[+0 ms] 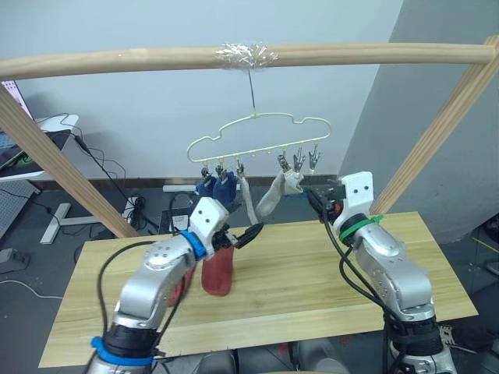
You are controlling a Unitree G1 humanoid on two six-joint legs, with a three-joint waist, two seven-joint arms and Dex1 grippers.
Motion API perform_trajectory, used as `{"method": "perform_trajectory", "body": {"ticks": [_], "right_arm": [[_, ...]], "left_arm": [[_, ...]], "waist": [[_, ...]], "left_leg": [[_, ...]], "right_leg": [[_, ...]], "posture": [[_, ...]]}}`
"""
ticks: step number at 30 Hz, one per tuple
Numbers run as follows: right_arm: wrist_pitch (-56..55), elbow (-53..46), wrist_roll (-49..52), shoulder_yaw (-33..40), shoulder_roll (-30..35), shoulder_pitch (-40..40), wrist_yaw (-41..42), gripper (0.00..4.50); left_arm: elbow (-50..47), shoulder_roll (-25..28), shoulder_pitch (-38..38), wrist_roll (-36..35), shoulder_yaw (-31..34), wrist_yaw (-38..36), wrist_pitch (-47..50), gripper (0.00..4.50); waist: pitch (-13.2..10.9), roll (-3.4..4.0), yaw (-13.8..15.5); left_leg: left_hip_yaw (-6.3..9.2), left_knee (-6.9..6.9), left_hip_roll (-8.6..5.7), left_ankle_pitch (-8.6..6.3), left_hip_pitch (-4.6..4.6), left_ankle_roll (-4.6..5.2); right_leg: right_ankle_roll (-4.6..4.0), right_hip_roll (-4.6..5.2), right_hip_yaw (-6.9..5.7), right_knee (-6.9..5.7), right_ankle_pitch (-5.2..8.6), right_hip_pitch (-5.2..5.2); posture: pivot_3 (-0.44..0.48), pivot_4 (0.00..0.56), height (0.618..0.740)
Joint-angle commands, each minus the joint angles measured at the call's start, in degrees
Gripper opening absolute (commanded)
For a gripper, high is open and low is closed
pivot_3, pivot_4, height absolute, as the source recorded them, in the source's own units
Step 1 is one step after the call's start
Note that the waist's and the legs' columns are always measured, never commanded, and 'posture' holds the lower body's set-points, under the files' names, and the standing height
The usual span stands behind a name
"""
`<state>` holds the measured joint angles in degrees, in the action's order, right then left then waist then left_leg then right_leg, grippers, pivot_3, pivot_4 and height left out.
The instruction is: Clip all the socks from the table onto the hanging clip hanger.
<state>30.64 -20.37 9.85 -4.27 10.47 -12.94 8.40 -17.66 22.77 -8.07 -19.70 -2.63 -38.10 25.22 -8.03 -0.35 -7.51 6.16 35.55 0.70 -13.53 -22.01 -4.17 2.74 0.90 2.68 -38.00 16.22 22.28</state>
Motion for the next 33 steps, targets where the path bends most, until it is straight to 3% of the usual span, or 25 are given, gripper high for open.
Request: {"method": "perform_trajectory", "body": {"ticks": [1,3,8,33], "right_arm": [[-5.2,0.8,-2.3,-0.7,-1.5,-1.1,-1.0,2.68],[-6.8,2.3,-3.5,-0.8,-2.2,-1.8,-1.5,2.05],[-9.8,6.8,-5.0,-0.3,-4.0,-5.2,-2.4,2.05],[-16.0,26.7,-7.2,3.6,-8.6,-19.0,-8.3,2.05]], "left_arm": [[-5.3,-0.7,0.0,-5.2,4.2,1.0,1.3,4.21],[-7.1,-0.9,-0.2,-6.6,5.6,1.8,1.2,4.21],[-9.9,-1.8,-0.6,-10.4,7.4,4.0,2.8,4.21],[-11.8,-1.3,0.2,-10.4,4.9,5.2,2.6,4.21]], "waist": [[0.0,-0.01,0.4],[0.0,-0.02,1.0],[0.0,-0.04,1.9],[0.1,-0.05,2.9]], "left_leg": [[0.01,0.00,0.00,0.00,0.00,0.00],[0.02,0.01,0.01,0.00,0.00,0.00],[0.00,0.03,0.00,0.00,0.03,0.00],[0.00,0.17,-0.01,0.01,0.06,-0.01]], "right_leg": [[0.00,0.00,-0.01,0.00,0.00,0.00],[0.00,0.00,-0.02,-0.01,0.00,0.00],[-0.01,0.00,-0.01,-0.05,-0.01,-0.02],[-0.31,0.00,0.00,-0.25,-0.20,-0.03]], "posture": [[-0.086,0.086,0.740],[-0.071,0.079,0.740],[-0.049,0.072,0.740],[-0.012,0.073,0.740]]}}
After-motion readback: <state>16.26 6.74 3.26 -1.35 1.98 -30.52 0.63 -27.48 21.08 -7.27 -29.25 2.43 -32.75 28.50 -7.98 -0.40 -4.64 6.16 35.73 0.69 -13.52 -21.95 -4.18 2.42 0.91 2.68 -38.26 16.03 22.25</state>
